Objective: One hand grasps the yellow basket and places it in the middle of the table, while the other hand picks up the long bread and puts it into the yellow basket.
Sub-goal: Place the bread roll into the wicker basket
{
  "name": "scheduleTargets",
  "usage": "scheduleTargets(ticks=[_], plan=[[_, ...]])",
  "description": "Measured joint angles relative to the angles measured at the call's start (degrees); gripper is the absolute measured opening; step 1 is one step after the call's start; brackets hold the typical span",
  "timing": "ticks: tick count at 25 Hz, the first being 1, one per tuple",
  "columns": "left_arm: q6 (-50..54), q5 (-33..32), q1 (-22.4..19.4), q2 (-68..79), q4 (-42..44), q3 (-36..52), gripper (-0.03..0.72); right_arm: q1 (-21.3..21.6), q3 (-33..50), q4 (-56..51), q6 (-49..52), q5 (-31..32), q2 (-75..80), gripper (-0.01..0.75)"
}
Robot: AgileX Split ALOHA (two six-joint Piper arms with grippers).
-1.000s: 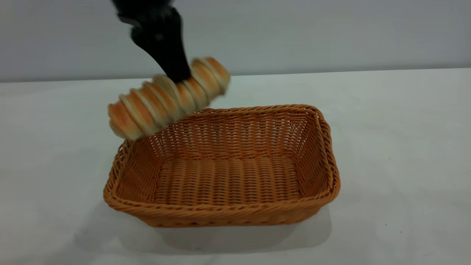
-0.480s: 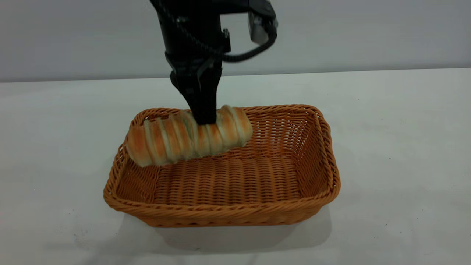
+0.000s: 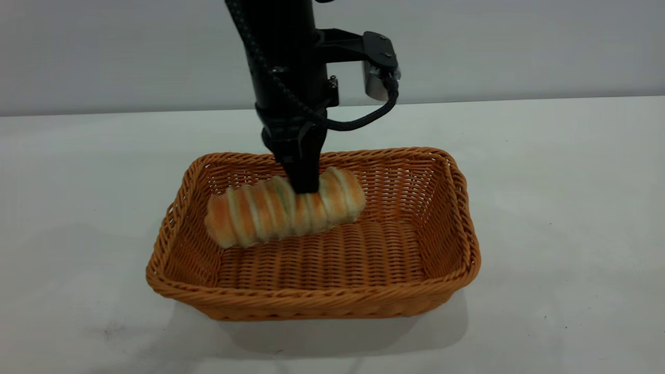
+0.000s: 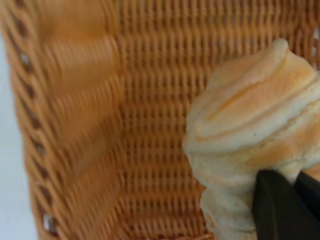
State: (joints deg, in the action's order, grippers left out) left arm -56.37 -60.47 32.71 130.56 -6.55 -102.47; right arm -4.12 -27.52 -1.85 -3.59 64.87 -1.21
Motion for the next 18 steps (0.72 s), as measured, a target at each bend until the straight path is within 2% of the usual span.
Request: scheduleTargets(ticks=[4, 7, 10, 15, 18], plan=[[0.75, 1.30, 0.05, 1.21, -0.25, -1.25, 0.014, 0.00, 0.00, 0.00, 0.02, 0.00, 0.00, 0.333], [0.92, 2.35, 0.05, 1.39, -0.25, -1.31, 0.044, 0.00, 0.00, 0.00, 0.07, 0.02, 0.00, 0.333], [1.00, 3.34, 0.05, 1.39, -0.25, -1.36, 0.126, 0.00, 0.00, -0.06, 0.07, 0.02, 0.00, 0.333], [2.67, 4.44, 0.05, 1.39, -0.18, -1.36, 0.323, 0.00, 0.00, -0.06, 0.07, 0.02, 0.00, 0.331], [4.28, 4.90, 0.05, 1.33, 0.33, -1.36, 0.379, 0.00, 0.00, -0.06, 0.07, 0.02, 0.00, 0.331]])
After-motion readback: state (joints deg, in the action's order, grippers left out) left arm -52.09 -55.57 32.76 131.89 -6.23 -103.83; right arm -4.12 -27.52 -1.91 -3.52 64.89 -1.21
